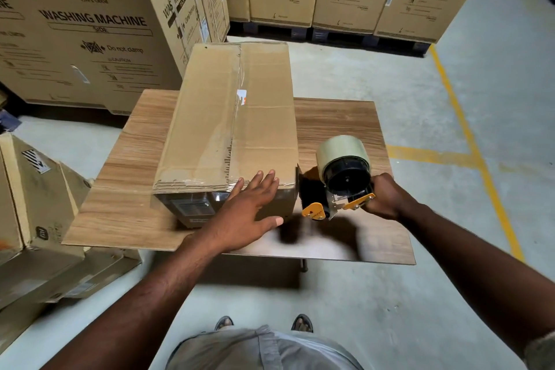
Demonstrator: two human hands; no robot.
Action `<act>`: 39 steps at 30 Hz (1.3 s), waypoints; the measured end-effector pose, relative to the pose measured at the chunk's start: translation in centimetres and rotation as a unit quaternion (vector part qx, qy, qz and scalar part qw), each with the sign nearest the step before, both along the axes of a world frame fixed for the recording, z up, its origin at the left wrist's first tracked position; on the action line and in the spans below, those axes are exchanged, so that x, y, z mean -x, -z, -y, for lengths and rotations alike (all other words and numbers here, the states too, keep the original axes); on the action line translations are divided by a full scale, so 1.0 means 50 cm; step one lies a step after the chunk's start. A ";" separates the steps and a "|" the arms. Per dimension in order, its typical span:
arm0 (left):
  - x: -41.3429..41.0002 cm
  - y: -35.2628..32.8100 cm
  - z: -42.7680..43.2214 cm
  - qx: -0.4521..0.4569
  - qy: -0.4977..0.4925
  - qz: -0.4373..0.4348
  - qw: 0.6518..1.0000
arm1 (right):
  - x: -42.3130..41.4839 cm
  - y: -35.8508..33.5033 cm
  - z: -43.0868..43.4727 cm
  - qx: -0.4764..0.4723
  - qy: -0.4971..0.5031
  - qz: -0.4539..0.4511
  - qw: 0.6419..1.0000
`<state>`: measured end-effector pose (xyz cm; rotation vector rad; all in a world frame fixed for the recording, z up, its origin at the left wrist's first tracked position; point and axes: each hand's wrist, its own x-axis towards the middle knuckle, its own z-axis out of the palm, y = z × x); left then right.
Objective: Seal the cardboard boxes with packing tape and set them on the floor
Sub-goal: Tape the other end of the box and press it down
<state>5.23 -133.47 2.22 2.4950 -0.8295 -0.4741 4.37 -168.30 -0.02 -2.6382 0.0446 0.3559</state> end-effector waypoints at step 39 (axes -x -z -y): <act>0.016 0.005 0.001 -0.050 -0.002 0.089 0.995 | 0.044 0.116 -0.370 -0.379 0.202 0.178 0.886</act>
